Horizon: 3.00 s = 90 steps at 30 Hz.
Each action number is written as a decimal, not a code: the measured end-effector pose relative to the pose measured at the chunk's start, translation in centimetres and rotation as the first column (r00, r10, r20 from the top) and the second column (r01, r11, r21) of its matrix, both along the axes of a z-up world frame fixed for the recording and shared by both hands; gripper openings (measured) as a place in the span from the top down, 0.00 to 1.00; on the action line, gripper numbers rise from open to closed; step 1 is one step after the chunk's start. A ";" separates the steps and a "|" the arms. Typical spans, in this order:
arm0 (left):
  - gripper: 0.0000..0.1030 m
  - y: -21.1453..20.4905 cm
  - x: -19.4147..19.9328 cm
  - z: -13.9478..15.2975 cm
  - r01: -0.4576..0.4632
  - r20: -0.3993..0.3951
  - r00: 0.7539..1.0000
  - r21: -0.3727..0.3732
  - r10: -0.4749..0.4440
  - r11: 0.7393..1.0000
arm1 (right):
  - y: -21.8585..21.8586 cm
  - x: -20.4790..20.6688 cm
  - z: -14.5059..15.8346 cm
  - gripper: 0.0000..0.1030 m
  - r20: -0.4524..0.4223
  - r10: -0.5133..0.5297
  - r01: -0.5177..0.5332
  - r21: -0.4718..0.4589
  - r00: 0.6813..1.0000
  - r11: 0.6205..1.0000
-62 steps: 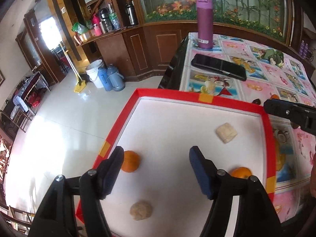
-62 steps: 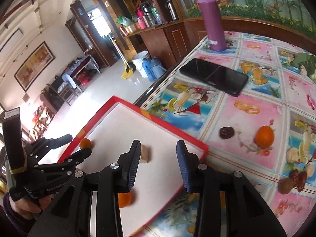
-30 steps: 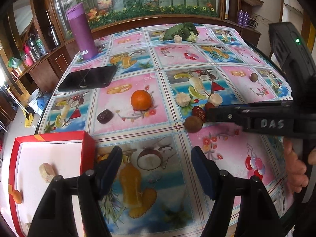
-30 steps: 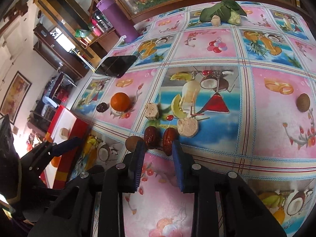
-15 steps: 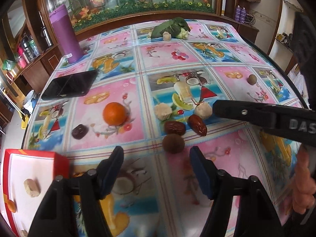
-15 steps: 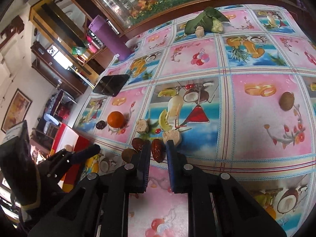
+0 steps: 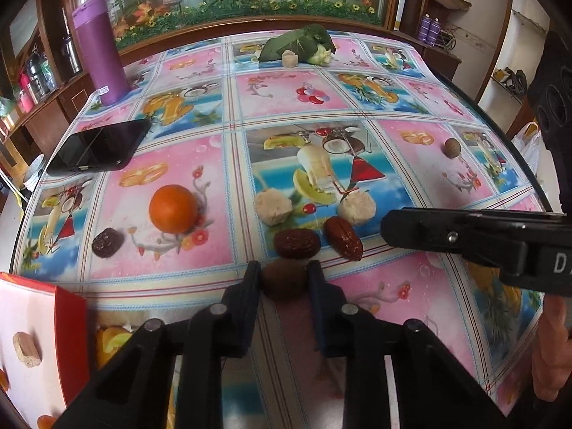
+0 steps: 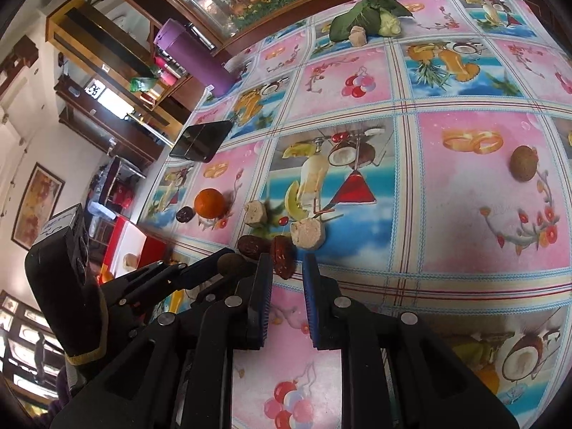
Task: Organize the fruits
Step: 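Carry the kiwi and date onto the white tray and open both tools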
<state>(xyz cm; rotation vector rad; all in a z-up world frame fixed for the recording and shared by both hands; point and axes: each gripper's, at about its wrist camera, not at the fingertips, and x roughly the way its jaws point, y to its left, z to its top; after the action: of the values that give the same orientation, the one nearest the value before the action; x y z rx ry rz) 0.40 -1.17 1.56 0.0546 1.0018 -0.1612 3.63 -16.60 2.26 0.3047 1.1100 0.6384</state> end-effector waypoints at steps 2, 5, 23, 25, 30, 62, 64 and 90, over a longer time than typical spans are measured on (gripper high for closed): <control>0.72 0.7 -0.6 0.5 -0.015 0.017 1.000 -0.006 0.015 1.000 | 0.5 -0.1 -0.1 0.78 0.008 0.011 -0.011 -0.019 1.000 1.000; 0.72 2.1 -1.7 1.2 -0.044 0.040 0.998 -0.025 0.045 0.999 | 1.2 -0.3 -0.3 0.77 0.022 0.021 -0.020 -0.045 1.000 0.999; 0.72 5.4 -5.3 2.2 -0.111 0.078 0.990 -0.107 0.120 0.988 | 6.3 -2.0 -1.4 0.84 0.258 0.099 0.002 -0.365 0.961 0.931; 0.72 5.6 -5.5 2.4 -0.113 0.082 0.989 -0.113 0.123 0.987 | 6.0 -2.0 -1.3 0.85 0.253 0.085 0.011 -0.354 0.964 0.935; 0.72 6.5 -7.0 3.4 -0.121 0.102 0.986 -0.132 0.135 0.984 | 4.9 -2.2 -0.4 0.85 0.261 0.040 0.042 -0.300 0.964 0.953; 0.72 24.3 -13.6 2.0 -0.465 0.114 0.881 0.022 0.460 0.885 | 26.8 -9.8 1.2 0.85 0.218 0.356 -0.323 -0.172 0.909 0.930; 0.72 24.4 -13.5 1.8 -0.464 0.111 0.882 0.029 0.458 0.885 | 26.8 -9.8 0.9 0.85 0.207 0.360 -0.325 -0.184 0.910 0.928; 0.37 24.0 -13.5 1.1 -0.501 0.109 0.865 0.176 0.489 0.847 | 26.9 -9.6 0.7 0.82 0.185 0.421 -0.385 -0.199 0.888 0.901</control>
<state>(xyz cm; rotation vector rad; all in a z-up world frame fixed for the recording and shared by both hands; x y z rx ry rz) -13.13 22.87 2.61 -0.0187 0.9383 0.4176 -6.02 10.30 2.96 -0.1425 1.0042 0.9254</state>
